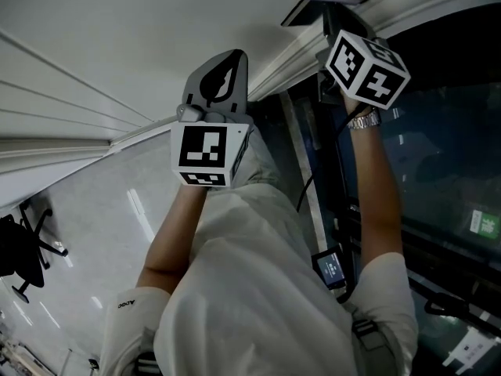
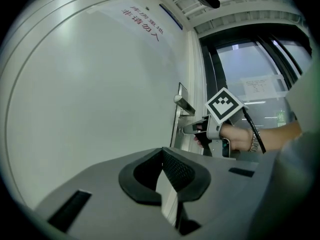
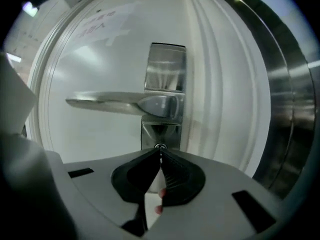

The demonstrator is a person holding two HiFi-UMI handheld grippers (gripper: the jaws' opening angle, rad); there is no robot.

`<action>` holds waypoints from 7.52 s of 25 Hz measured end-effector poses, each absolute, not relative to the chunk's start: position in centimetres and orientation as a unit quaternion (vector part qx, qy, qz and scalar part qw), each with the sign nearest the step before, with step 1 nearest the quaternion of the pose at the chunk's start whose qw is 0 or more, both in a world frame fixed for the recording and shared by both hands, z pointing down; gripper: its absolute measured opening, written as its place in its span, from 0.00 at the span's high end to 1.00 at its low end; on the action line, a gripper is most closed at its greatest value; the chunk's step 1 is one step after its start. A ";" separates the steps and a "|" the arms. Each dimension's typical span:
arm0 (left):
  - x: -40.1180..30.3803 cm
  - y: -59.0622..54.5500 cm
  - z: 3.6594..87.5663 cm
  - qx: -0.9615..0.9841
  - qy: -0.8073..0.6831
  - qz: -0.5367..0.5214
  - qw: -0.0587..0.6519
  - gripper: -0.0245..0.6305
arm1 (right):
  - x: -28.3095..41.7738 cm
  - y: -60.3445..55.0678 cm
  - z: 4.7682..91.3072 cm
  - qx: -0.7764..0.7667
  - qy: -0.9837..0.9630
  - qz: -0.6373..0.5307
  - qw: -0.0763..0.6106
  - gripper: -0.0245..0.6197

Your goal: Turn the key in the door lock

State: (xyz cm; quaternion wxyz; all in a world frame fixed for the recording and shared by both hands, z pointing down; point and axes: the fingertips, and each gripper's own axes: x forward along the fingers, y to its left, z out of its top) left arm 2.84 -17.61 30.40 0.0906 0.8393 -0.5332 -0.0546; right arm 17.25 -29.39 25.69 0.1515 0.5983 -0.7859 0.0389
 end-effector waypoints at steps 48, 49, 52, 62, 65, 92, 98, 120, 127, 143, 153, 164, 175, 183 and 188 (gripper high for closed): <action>2.6 -17.7 30.8 0.849 -0.520 -0.043 0.088 0.95 | 17.1 -26.7 26.5 0.530 -0.619 -0.373 0.444 0.69; 2.3 -17.7 30.9 0.847 -0.523 -0.044 0.089 0.95 | 17.0 -26.9 26.6 0.522 -0.607 -0.390 0.455 0.69; 1.8 -17.8 31.1 0.844 -0.527 -0.044 0.092 0.95 | 16.7 -27.5 26.9 0.504 -0.584 -0.417 0.481 0.69; 1.4 -17.4 31.1 0.841 -0.531 -0.047 0.093 0.95 | 16.7 -28.7 28.7 0.474 -0.550 -0.451 0.519 0.70; 1.2 -17.4 31.2 0.840 -0.533 -0.046 0.094 0.95 | 16.9 -28.9 28.6 0.480 -0.542 -0.458 0.516 0.75; 4.4 -18.1 31.1 0.850 -0.517 -0.044 0.094 0.95 | 17.1 -29.6 26.8 0.601 -0.736 -0.124 0.285 0.94; 4.5 -18.0 31.2 0.850 -0.516 -0.044 0.094 0.95 | 17.4 -29.6 26.7 0.593 -0.784 0.041 0.181 0.94; 4.0 -17.4 30.7 0.850 -0.517 -0.048 0.090 0.95 | 17.7 -29.8 27.2 0.463 -0.750 0.444 -0.161 0.94; 3.0 -17.2 30.6 0.845 -0.525 -0.048 0.089 0.95 | 17.5 -29.8 27.4 0.453 -0.766 0.431 -0.149 0.94; 3.4 -17.2 30.7 0.851 -0.515 -0.050 0.092 0.95 | 18.2 -26.9 27.2 0.581 -0.765 -0.094 0.260 0.77; 1.8 -17.1 30.9 0.844 -0.526 -0.047 0.093 0.95 | 16.9 -27.8 26.7 0.522 -0.617 -0.388 0.443 0.77; 1.1 -17.2 31.0 0.840 -0.532 -0.045 0.091 0.95 | 16.9 -29.3 27.4 0.491 -0.551 -0.459 0.495 0.81; 0.5 -17.3 31.2 0.833 -0.543 -0.045 0.093 0.95 | 17.0 -29.3 27.2 0.530 -0.579 -0.413 0.460 0.84; 1.3 -17.4 31.4 0.837 -0.537 -0.046 0.095 0.95 | 16.9 -29.1 27.0 0.552 -0.629 -0.346 0.424 0.84; 1.9 -17.7 31.1 0.840 -0.532 -0.051 0.095 0.95 | 16.7 -29.0 26.9 0.554 -0.647 -0.322 0.413 0.84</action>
